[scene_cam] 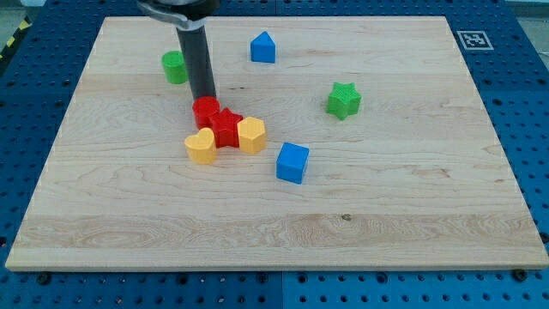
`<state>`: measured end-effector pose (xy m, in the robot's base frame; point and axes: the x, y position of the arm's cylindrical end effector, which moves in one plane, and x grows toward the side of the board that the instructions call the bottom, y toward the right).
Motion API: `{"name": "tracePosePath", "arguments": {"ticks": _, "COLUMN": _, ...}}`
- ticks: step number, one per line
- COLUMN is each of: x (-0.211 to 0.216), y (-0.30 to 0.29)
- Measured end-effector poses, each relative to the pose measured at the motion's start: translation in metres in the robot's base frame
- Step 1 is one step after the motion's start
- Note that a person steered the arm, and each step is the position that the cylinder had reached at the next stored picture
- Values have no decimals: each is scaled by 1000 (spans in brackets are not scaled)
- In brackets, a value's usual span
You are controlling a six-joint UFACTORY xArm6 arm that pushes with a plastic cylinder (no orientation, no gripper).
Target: Drag the blue cube into the green star
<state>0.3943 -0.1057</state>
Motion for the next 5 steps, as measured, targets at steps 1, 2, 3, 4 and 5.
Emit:
{"name": "tracePosePath", "arguments": {"ticks": 1, "x": 1, "y": 0}}
{"name": "tracePosePath", "arguments": {"ticks": 2, "x": -19, "y": 22}}
{"name": "tracePosePath", "arguments": {"ticks": 3, "x": -11, "y": 75}}
{"name": "tracePosePath", "arguments": {"ticks": 4, "x": 7, "y": 137}}
{"name": "tracePosePath", "arguments": {"ticks": 5, "x": 26, "y": 197}}
